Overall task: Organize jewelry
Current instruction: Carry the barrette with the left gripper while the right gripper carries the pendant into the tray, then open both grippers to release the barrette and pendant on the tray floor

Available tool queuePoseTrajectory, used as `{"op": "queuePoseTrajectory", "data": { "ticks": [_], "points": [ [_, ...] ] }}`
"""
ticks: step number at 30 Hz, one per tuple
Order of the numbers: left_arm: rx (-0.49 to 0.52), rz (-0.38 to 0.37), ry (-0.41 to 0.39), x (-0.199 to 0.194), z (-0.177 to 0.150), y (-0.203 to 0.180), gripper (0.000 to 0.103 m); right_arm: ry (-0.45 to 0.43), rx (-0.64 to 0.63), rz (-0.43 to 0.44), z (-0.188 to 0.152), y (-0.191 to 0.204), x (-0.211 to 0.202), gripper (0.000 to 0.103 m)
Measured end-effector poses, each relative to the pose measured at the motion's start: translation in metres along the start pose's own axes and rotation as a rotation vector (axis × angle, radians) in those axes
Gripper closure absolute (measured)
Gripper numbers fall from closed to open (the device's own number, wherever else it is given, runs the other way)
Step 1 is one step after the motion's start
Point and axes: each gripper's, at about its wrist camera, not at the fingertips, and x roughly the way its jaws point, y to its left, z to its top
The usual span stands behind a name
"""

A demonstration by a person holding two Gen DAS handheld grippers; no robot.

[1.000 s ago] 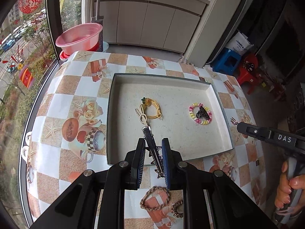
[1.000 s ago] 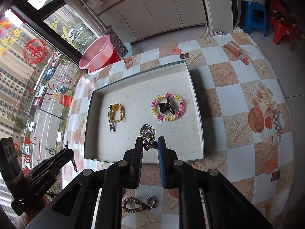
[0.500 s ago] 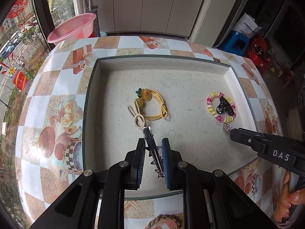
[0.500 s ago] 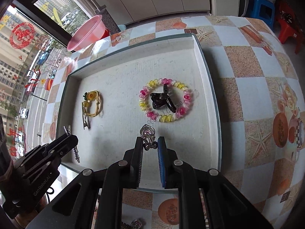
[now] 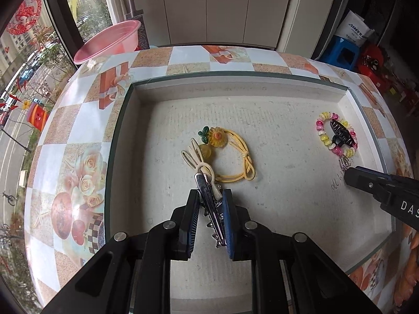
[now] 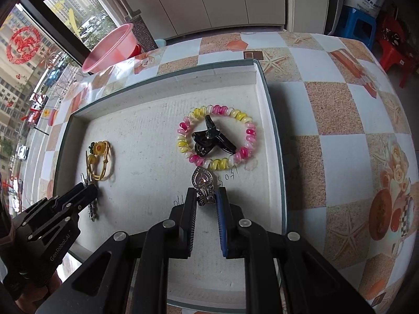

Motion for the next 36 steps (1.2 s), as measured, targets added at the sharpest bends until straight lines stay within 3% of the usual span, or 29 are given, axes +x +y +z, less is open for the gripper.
{"op": "queuePoseTrajectory", "data": {
  "ticks": [7, 9, 11, 23, 24, 25, 26, 28, 34, 36],
  "points": [
    [0.041, 0.041, -0.003, 0.000, 0.002, -0.006, 0.072, 0.006, -0.003, -0.003, -0.001, 0.004, -0.001, 0.081],
    [0.043, 0.051, -0.003, -0.001, 0.002, -0.007, 0.072, 0.010, 0.007, 0.013, -0.001, 0.002, -0.003, 0.072],
    [0.046, 0.057, -0.007, -0.002, 0.002, -0.007, 0.072, 0.014, 0.011, 0.024, 0.000, 0.003, -0.003, 0.055],
    [0.038, 0.039, -0.028, -0.018, 0.003, -0.003, 0.071, -0.024, 0.128, 0.117, -0.004, -0.007, -0.033, 0.054],
    [0.034, 0.038, -0.030, -0.020, 0.004, -0.002, 0.064, -0.024, 0.131, 0.121, -0.005, -0.006, -0.035, 0.053],
    [0.029, 0.036, -0.031, -0.021, 0.004, -0.001, 0.021, -0.025, 0.135, 0.123, -0.006, -0.006, -0.037, 0.053],
    [0.014, 0.042, -0.040, -0.025, 0.004, 0.001, 0.000, -0.028, 0.138, 0.126, -0.006, -0.005, -0.039, 0.053],
    [0.002, 0.043, -0.088, -0.036, 0.004, 0.003, 0.000, -0.033, 0.144, 0.134, -0.008, -0.005, -0.044, 0.052],
    [0.003, 0.039, -0.096, -0.051, 0.003, 0.006, 0.000, -0.039, 0.162, 0.148, -0.014, -0.002, -0.055, 0.051],
    [-0.008, 0.032, -0.093, -0.056, 0.001, 0.008, 0.000, -0.041, 0.172, 0.161, -0.017, -0.002, -0.059, 0.043]
  ]
}}
